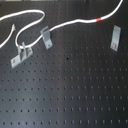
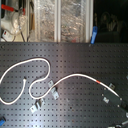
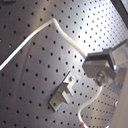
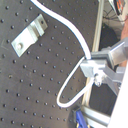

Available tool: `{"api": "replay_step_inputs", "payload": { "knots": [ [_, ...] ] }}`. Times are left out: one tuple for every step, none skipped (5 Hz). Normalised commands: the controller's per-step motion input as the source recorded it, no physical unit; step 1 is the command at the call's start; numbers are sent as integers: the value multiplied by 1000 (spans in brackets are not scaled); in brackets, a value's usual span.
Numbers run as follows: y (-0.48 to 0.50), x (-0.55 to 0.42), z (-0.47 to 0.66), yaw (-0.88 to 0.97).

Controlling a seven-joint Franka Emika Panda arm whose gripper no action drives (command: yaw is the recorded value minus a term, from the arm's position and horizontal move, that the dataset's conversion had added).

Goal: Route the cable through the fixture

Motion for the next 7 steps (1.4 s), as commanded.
{"api": "replay_step_inputs", "payload": {
  "knots": [
    [28,14,1,0],
    [-103,-54,221,0],
    [-247,-218,344,0],
    [-199,-190,299,0],
    [-19,-9,46,0],
    [-164,-426,234,109],
    [-72,-406,123,263]
  ]
}}
